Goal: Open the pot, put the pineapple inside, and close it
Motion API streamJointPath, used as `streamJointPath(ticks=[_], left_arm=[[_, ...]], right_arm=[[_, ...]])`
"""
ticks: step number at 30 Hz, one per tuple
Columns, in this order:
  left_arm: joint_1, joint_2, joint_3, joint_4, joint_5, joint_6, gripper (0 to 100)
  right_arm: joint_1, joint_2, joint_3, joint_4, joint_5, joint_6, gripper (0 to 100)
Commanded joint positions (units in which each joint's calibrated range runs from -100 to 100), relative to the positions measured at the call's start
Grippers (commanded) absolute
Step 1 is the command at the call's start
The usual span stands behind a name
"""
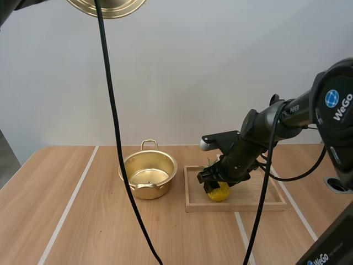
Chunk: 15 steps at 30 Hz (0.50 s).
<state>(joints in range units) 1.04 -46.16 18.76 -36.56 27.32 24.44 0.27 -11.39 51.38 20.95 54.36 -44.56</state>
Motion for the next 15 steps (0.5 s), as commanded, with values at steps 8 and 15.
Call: streamJointPath(ticks=[8,15], left_arm=[[-0.01,-0.46,-0.64,-0.90,-2.02,-0.27,0],[-0.01,-0.46,-0.64,-0.90,-2.02,-0.27,0]], right_arm=[[-0.20,2.65,0.18,1.97,-5.03,-2.84,100],[-0.20,2.65,0.18,4.45,-7.15,-5.07,100]])
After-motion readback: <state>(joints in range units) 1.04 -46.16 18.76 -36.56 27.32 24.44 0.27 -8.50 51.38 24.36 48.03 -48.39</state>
